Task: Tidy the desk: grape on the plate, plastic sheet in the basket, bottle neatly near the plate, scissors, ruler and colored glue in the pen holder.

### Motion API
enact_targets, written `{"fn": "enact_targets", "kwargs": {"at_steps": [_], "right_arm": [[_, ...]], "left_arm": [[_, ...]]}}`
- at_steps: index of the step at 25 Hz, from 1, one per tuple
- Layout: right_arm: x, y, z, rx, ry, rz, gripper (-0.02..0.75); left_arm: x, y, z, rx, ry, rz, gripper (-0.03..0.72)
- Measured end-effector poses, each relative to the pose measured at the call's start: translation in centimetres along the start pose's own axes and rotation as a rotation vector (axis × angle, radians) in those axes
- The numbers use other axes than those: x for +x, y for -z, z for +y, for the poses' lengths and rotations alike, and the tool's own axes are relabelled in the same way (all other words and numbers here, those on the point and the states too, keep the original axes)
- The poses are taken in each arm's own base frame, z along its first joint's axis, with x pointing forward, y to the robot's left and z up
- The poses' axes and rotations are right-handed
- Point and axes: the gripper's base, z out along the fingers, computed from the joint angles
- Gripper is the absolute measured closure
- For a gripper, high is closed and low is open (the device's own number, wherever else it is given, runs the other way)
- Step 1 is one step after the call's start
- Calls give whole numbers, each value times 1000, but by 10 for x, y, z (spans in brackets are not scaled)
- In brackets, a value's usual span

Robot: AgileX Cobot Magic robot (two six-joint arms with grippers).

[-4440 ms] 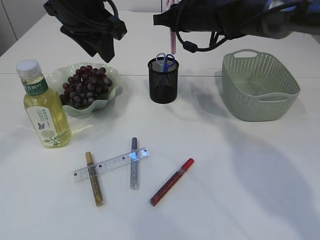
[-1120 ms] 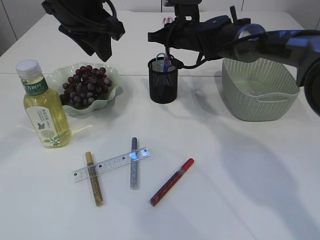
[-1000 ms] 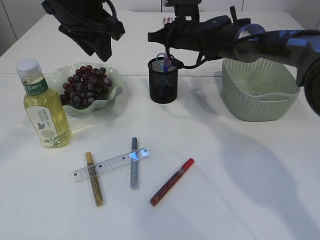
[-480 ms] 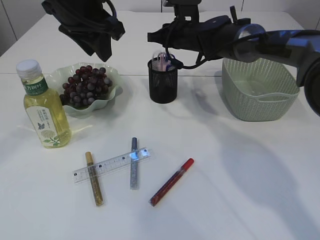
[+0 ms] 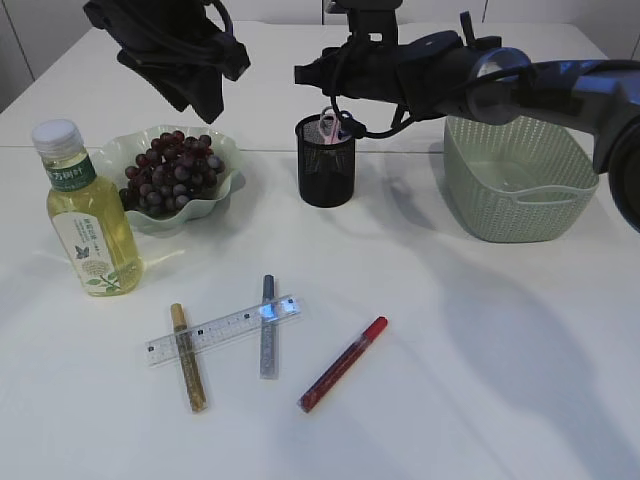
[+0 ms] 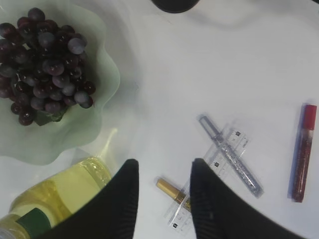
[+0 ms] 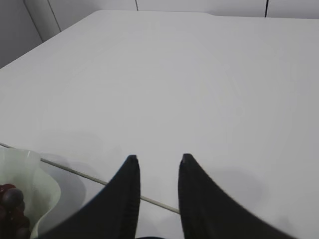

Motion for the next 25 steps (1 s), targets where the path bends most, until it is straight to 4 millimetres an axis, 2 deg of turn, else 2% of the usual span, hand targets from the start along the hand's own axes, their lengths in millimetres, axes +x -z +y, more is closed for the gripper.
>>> {"fn": "enact_targets", "kwargs": {"at_steps": [6,11,15,21,25], "right_arm": [[-1,1,4,-41,0,12,501],[-22,13,2,-74,9,-15,500],[-34,24,-5,-183,4,9,500],[-27,38,-29,-338,-59,168,500],[-21,50,-35,-394,-77,327,500]], "left_arm": [[0,0,2,-21,-7,0,432],[0,0,3,-37,-12,1,432],[0,0,4,-43,-15,-1,432],[0,0,4,-43,-15,-3,432],[0,0,4,-45,-15,-5,432]]}}
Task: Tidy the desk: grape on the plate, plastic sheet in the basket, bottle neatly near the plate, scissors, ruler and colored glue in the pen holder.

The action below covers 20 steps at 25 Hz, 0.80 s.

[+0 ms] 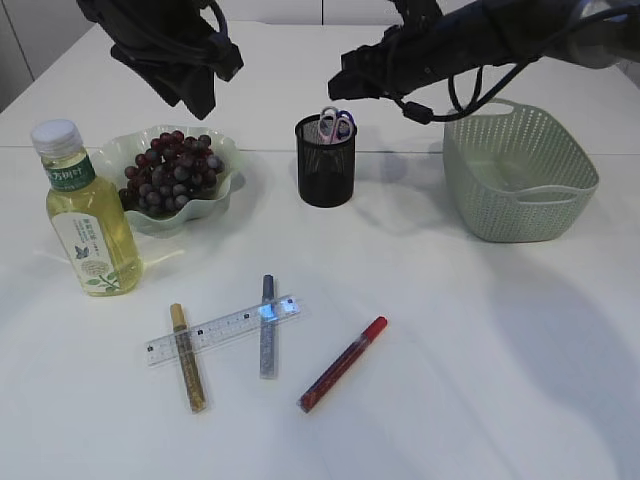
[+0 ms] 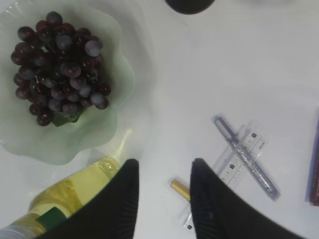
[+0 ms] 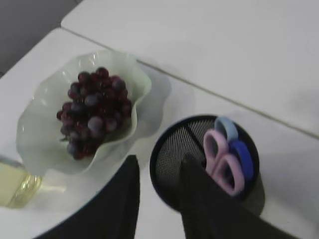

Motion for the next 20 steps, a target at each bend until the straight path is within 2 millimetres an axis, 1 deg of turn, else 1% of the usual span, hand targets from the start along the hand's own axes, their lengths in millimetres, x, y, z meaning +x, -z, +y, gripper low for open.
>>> {"fn": "enact_targets", "kwargs": {"at_steps": [4,6,10,16,20], "right_arm": [[8,13,6,1,-23,183,499],[9,23,9,25,-40,269,499],[11,49,15,142,-142,471,499],[-5,82,10,415,-190,505,499],[-15,99,16,470,-192,480,499]], "left_arm": [[0,0,0,0,0,0,432],[0,0,0,0,1,4,432],[0,0,-1,6,4,4,433],[0,0,-2,19,11,4,433],[0,0,-2,22,12,4,433]]}}
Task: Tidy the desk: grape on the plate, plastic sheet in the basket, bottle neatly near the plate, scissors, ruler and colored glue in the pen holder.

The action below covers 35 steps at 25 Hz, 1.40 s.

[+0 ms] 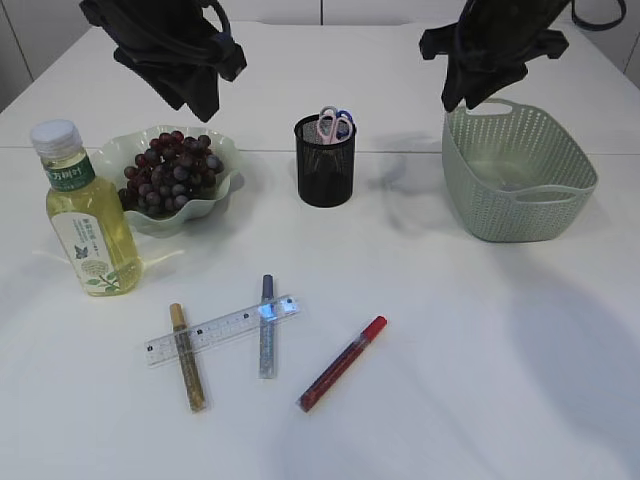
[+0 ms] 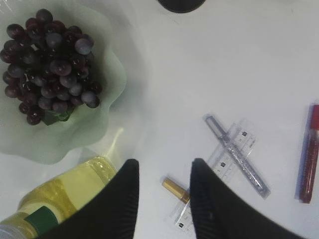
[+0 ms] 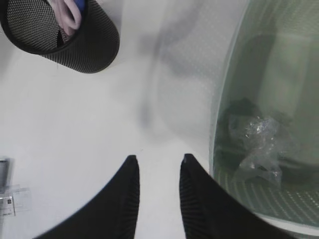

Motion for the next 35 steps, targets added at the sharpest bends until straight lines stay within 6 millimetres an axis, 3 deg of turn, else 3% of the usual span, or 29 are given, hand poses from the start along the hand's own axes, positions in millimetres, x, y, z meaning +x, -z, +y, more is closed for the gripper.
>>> {"fn": "enact_targets", "kwargs": {"at_steps": [4,11,20,27,31,35], "right_arm": [[9,19,2,4,-20,-1,499],[52,44,6,11,-60,76,499],[113,86,12,27,-108,113,498],[162,106,16,39,-151,138,487],[182,116,17,41,-152,135,487],[190,127,16,72,-135,105,487]], "left_arm": [[0,0,-2,19,0,0,433],[2,-2,-11,114,11,8,433],[38,-24,-23,148,-27,160,428],[64,-45,-56,189,-199,270,356],[71,-53,-58,188,-269,300,331],[73,-75,-59,180,-309,349,264]]}}
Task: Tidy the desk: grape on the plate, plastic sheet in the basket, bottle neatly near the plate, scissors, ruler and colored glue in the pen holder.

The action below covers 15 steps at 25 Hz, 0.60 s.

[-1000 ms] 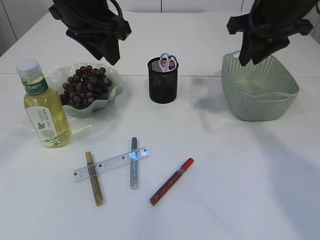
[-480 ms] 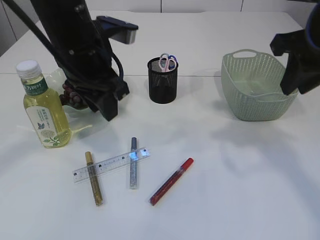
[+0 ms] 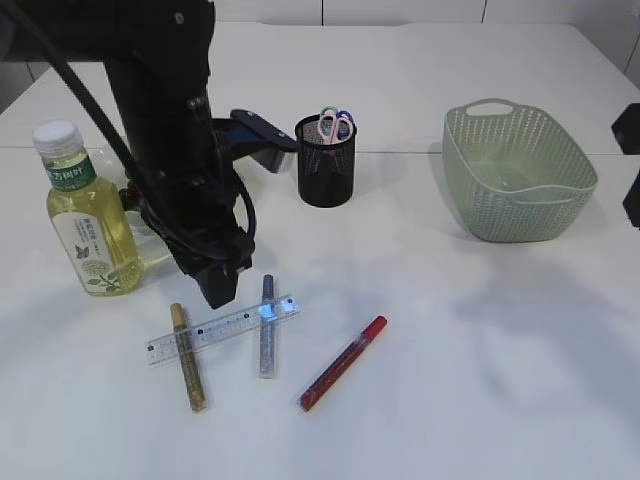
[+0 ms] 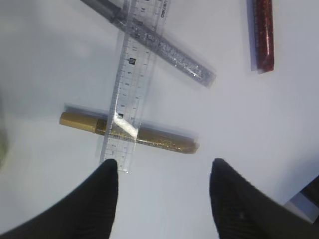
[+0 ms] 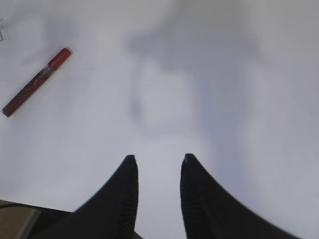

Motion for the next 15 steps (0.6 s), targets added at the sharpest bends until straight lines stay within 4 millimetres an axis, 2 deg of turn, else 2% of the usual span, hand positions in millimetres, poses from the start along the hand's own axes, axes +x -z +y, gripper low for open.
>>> {"fn": "enact_targets", "kwargs": {"at_steps": [8,15], "right_arm": [[1,2,-4,39,14,-10,487],[0,3,-7,81,18,-15,486]], "left_arm": [[-9,-50,8,-25,-130,112,235],[-15,-80,17,-49,-158,129,235]]}}
